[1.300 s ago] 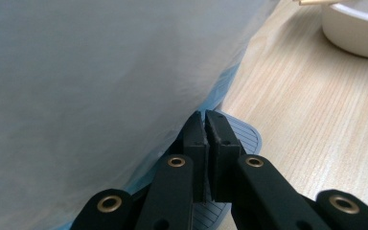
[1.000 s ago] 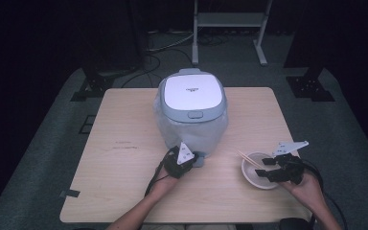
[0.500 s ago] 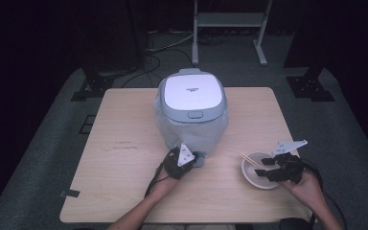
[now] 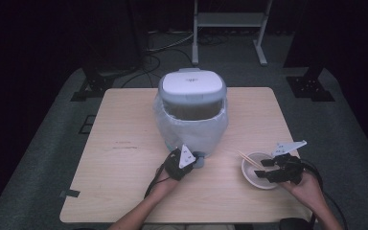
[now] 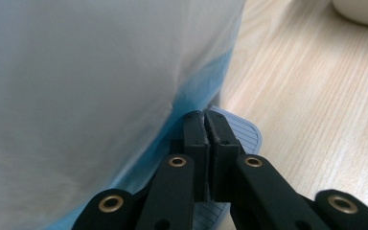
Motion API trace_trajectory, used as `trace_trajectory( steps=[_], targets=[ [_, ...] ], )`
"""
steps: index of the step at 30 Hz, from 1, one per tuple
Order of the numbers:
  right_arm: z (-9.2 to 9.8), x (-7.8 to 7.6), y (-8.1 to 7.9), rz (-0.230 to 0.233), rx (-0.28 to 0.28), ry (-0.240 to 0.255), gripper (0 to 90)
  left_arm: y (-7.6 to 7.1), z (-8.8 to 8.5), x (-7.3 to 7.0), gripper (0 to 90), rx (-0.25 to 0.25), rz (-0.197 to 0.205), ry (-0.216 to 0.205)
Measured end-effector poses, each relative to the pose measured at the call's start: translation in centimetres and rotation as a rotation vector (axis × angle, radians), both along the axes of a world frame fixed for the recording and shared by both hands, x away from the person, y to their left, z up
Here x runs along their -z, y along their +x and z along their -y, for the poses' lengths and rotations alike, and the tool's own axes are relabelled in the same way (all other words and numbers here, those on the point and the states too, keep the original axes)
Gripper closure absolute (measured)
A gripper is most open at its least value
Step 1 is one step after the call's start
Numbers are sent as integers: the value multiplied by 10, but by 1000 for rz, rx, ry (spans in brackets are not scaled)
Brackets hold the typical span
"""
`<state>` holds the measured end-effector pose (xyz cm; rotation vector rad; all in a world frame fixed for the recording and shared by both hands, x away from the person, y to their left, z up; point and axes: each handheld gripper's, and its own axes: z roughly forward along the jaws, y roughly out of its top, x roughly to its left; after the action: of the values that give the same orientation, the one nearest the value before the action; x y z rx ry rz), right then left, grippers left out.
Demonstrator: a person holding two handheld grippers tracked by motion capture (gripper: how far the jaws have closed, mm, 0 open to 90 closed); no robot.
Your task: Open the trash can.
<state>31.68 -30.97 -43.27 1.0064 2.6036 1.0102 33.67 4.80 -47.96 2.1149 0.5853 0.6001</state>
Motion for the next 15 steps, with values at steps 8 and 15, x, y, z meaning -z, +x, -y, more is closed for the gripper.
trace_trajectory(
  steps=[8, 15],
  targets=[
    [0, 2, 3, -11, 4, -19, 488, 7, -1, 1, 889, 0, -56, 4],
    [-2, 3, 4, -27, -2, -29, 534, 7, -1, 1, 889, -5, -56, 5]
  ],
)
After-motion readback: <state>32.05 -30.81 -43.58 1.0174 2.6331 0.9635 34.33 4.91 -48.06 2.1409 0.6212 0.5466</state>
